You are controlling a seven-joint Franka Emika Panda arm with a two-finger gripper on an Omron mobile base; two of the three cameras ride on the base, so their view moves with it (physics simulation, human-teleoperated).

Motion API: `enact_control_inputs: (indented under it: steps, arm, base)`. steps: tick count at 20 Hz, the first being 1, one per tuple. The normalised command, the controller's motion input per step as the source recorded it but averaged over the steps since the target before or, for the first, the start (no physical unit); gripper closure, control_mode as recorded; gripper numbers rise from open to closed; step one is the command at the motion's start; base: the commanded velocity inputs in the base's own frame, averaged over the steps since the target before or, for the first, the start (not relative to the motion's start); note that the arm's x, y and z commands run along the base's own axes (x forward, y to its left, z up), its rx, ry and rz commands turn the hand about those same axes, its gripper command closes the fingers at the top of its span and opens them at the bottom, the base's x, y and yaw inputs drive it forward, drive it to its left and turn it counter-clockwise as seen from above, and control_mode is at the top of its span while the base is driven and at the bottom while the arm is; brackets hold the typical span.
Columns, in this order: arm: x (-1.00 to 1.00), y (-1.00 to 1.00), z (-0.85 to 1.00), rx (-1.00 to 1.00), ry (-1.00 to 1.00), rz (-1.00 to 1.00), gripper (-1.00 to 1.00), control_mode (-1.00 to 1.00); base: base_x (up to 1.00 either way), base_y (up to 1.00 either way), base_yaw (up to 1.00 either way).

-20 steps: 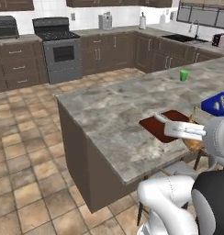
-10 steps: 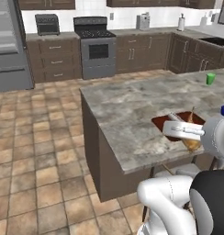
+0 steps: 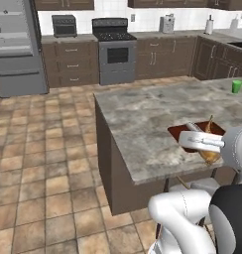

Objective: Gather the onion and mushroom from the fridge and place them on a tray on the dining counter. Then gather the chicken drumstick and fish from the fridge and place them on the other tray.

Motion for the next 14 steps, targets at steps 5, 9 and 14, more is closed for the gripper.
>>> enact_control_inputs:
  steps: [5, 9, 14]
  arm:
    - [0.0, 0.0, 0.0, 0.0, 0.0, 0.0, 1.0, 1.0]
    - [0.0, 0.0, 0.0, 0.0, 0.0, 0.0, 1.0, 1.0]
    - [0.0, 0.0, 0.0, 0.0, 0.0, 0.0, 1.0, 1.0]
  base:
    - [-0.95, -0.53, -0.02]
    - [-0.99, 0.0, -0.02]
    - [-0.86, -0.42, -0.02]
